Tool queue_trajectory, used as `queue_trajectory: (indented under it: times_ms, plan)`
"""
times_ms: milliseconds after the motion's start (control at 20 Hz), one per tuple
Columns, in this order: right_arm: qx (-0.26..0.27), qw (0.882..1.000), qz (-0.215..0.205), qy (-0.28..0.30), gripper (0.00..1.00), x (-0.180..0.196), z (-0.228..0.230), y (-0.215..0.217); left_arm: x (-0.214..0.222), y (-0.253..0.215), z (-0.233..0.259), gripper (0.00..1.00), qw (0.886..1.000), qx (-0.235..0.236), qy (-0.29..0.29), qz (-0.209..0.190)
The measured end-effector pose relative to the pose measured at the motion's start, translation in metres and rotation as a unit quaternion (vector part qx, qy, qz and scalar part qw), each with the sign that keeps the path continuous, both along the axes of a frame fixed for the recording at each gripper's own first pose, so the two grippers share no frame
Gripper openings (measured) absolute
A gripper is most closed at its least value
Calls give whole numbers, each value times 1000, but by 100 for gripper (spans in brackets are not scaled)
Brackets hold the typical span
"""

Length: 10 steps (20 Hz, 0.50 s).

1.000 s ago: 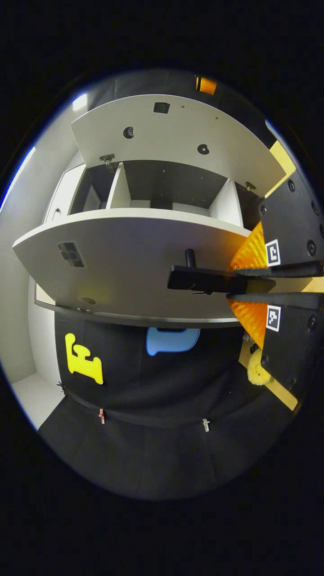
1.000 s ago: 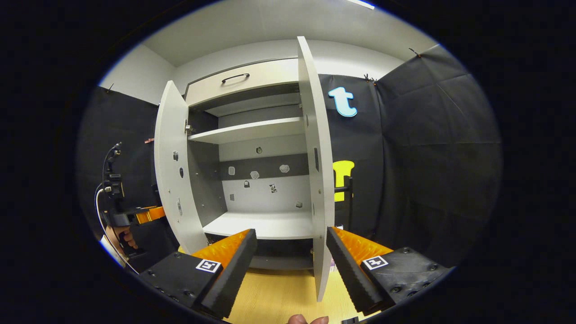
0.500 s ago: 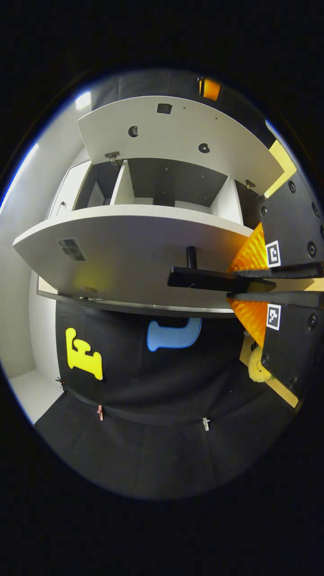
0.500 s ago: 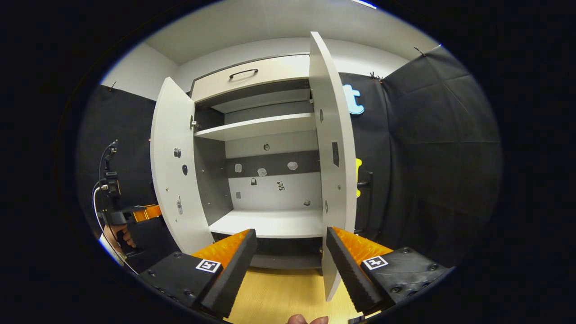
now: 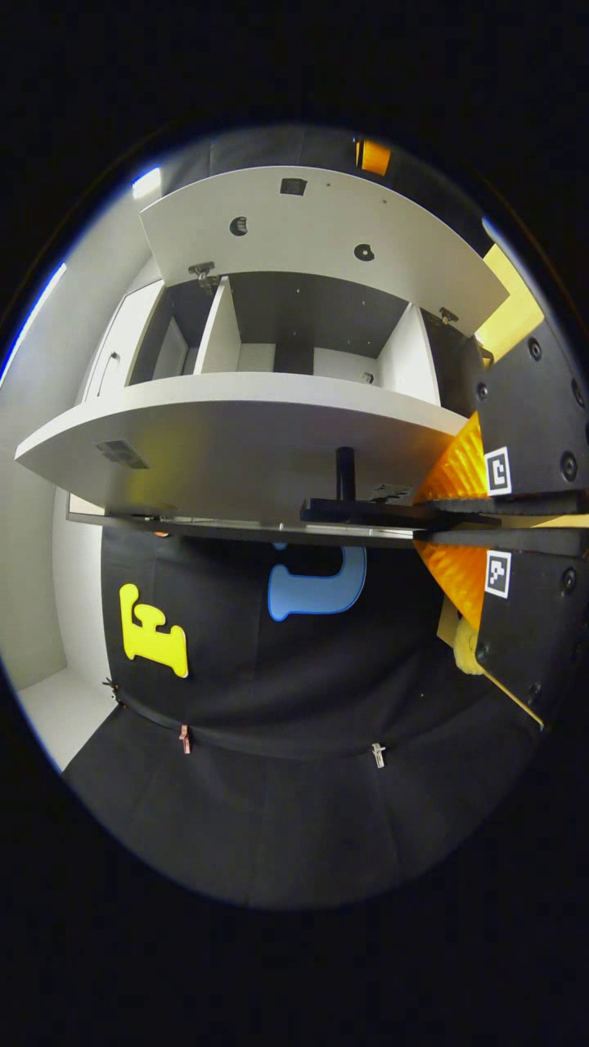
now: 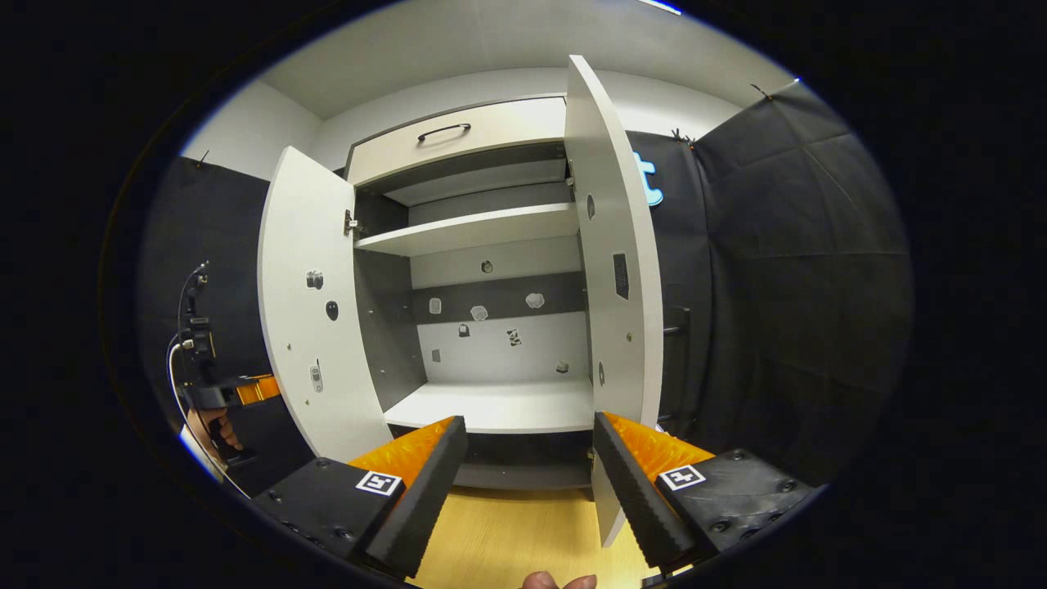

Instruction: Open the right door of the double-door shoe cabinet with the right hand, and open the left door with the left hand.

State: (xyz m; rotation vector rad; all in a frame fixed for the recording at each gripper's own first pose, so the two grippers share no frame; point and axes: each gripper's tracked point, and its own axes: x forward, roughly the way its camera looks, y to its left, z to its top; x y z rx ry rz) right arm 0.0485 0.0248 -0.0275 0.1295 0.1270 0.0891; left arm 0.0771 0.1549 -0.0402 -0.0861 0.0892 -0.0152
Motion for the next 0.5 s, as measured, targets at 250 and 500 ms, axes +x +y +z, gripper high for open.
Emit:
queue_trajectory:
  times_ms: [250,500]
  plan:
    - [-1,1000,-7,-8,98,5,2,-1,2,26,2,7,1000,-1,-4,-7]
    - [-4,1000,-6,-4,98,7,0,3,3,33,1,5,999,-27,-7,-36]
